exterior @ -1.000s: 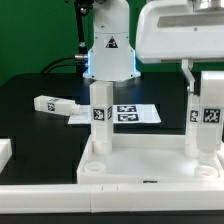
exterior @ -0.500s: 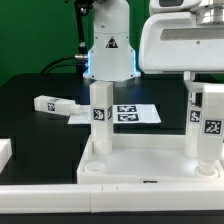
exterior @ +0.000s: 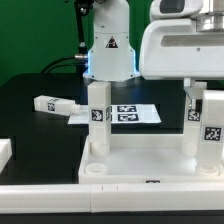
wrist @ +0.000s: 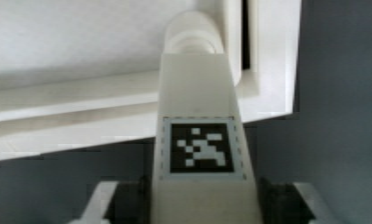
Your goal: Assemble desk
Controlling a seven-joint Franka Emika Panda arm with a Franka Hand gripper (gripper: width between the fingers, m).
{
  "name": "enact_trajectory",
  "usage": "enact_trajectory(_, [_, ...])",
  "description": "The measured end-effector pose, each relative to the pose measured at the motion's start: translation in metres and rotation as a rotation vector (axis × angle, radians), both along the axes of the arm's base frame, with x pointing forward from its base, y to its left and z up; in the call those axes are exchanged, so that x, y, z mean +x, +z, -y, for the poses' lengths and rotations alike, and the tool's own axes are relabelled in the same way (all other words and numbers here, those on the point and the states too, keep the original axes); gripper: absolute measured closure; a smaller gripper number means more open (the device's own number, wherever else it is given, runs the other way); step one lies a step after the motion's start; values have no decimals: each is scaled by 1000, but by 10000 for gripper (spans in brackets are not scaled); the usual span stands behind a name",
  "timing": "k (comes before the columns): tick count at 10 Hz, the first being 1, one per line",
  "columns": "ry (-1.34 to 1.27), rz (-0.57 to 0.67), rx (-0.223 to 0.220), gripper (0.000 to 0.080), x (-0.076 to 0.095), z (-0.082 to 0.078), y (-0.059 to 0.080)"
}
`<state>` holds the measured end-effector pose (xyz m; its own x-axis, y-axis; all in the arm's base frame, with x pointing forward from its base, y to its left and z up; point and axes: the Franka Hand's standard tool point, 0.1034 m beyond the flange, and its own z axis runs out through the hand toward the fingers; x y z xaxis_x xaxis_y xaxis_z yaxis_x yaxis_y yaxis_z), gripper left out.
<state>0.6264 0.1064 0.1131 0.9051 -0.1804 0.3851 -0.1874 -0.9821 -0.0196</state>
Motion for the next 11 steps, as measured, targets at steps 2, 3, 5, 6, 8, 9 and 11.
enact_trajectory(2, [3,12,0,515,1,-2,0])
enact_trajectory(3, [8,13,0,515,1,-5,-3])
enact_trajectory(5, [10,11,0,515,0,-7,-4])
enact_trajectory(6, [9,11,1,506,0,-7,-4])
enact_trajectory(8, [4,11,4,330,0,-6,-4])
enact_trajectory(9, [3,11,4,191,0,-6,-4])
enact_trajectory(11, [22,-69,-8,162,4,4,7])
